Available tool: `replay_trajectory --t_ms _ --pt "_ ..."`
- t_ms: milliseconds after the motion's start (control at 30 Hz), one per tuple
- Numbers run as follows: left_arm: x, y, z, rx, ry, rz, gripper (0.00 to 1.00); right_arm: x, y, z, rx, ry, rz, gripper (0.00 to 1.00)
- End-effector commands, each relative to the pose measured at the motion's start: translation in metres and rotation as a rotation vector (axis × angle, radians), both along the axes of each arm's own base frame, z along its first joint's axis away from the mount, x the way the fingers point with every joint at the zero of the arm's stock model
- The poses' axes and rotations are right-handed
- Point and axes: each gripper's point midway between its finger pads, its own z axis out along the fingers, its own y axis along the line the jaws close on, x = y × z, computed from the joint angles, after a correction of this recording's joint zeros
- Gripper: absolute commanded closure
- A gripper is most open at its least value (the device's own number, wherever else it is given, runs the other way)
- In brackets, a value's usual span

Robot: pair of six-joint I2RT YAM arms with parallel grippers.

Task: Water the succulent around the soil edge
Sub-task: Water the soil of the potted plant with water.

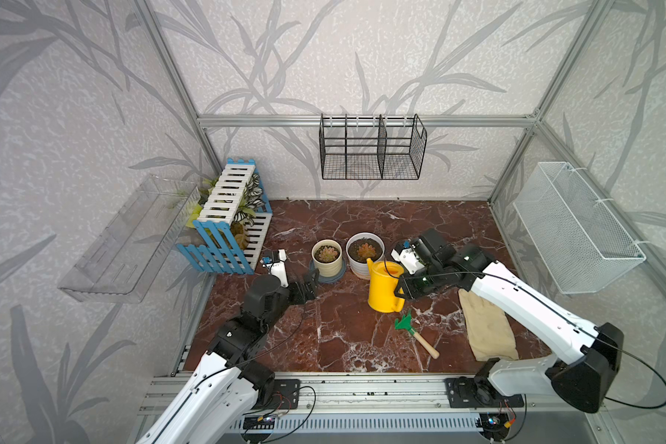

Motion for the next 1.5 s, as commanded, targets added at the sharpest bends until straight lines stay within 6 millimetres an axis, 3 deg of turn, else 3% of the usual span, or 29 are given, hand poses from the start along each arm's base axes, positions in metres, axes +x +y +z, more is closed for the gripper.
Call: replay_trajectory --t_ms 0,167,300,900,1467 --pt "0.002 0.000 0.000 0.007 -0.013 -0.005 0.00 0.004 -0.012 0.012 -0.017 -0.051 -0.045 1.00" --pt "0.002 0.000 0.000 0.009 -0.011 -0.003 0.00 0.008 -0.029 0.011 -0.038 -0.052 -0.098 1.00" --pt "0.002 0.000 -0.001 0.010 -0.008 -0.004 0.00 0.006 -0.030 0.011 -0.038 -0.051 -0.096 1.00" --pt "0.003 0.000 -0.002 0.014 -0.004 0.001 0.00 -0.008 0.008 0.012 0.048 -0.001 0.032 1.00" --pt "0.004 0.000 -0.003 0.014 -0.001 0.002 0.00 -0.002 -0.022 0.009 -0.058 -0.061 -0.051 1.00"
